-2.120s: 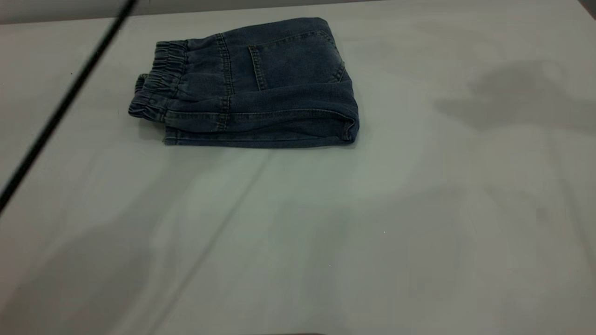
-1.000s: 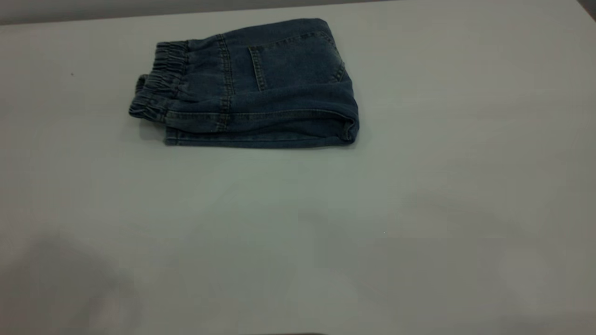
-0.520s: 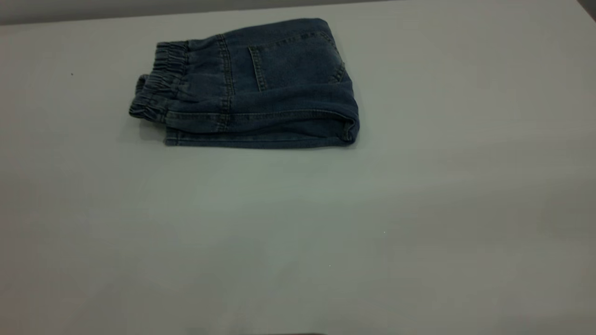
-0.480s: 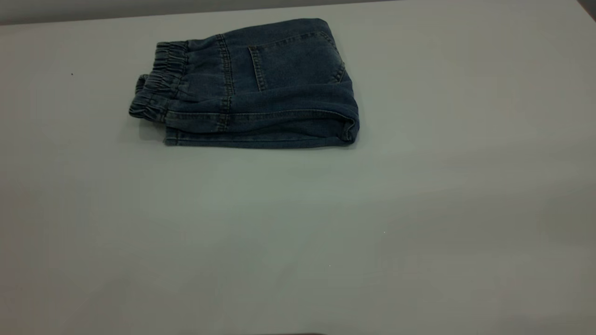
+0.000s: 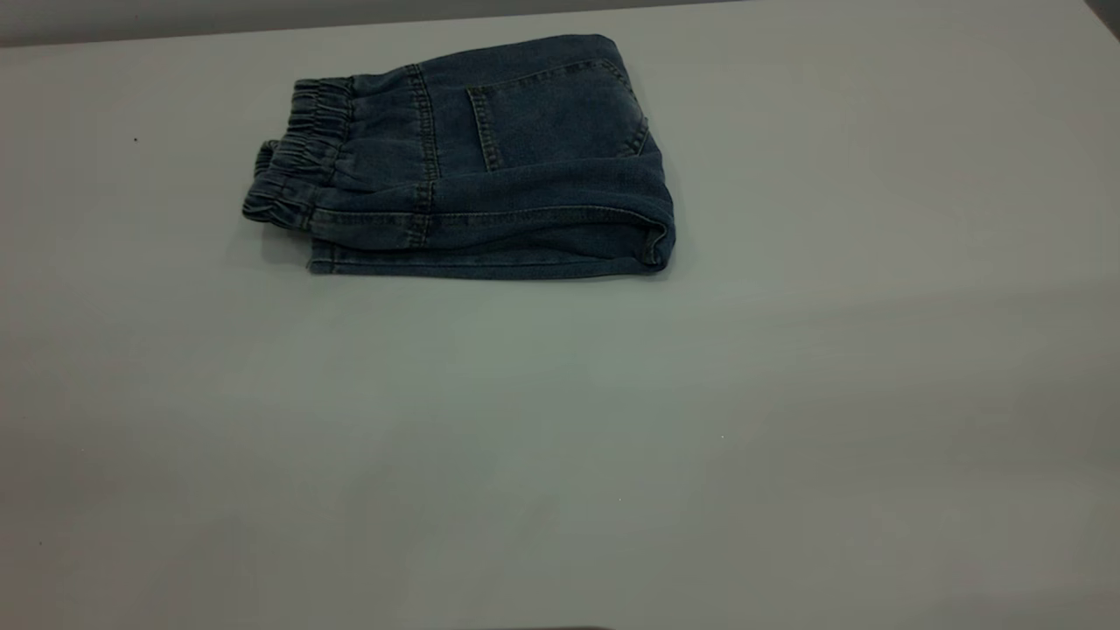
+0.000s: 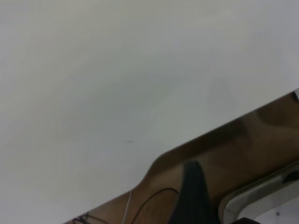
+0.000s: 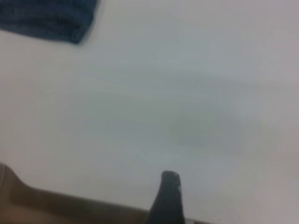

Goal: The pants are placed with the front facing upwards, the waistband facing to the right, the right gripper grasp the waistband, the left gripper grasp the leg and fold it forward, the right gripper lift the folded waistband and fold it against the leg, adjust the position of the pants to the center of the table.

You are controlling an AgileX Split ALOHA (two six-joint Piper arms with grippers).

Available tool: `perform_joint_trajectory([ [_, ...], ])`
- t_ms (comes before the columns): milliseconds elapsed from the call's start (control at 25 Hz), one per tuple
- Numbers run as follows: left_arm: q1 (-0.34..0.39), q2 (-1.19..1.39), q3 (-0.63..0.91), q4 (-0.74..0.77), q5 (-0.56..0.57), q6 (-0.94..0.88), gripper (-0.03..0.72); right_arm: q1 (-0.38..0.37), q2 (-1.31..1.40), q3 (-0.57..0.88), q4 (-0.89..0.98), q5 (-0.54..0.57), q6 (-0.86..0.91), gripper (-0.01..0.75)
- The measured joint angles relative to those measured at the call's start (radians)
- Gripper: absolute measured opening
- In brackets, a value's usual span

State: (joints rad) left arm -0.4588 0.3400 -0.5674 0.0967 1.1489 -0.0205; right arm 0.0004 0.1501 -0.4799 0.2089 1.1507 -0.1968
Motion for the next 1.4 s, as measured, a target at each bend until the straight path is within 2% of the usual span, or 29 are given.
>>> perform_joint_trajectory([
  [240, 0.000, 0.000, 0.059, 0.000, -0.056, -0.025, 0.506, 0.010, 0.000, 0.004, -0.005, -0.004, 0.011, 0.587],
  [480, 0.000, 0.000, 0.073, -0.001, -0.038, -0.090, 0.506, 0.010, 0.000, 0.004, -0.007, -0.006, 0.014, 0.587],
  [1240, 0.004, -0.011, 0.078, -0.004, -0.037, -0.040, 0.506, 0.010, 0.000, 0.004, -0.007, -0.006, 0.016, 0.587],
  [1320, 0.050, -0.042, 0.078, -0.008, -0.038, -0.040, 0.506, 0.010, 0.000, 0.004, -0.007, -0.006, 0.016, 0.587],
  [1400, 0.140, -0.082, 0.078, -0.008, -0.037, -0.040, 0.506, 0.010, -0.008, 0.004, -0.007, -0.007, 0.016, 0.587],
])
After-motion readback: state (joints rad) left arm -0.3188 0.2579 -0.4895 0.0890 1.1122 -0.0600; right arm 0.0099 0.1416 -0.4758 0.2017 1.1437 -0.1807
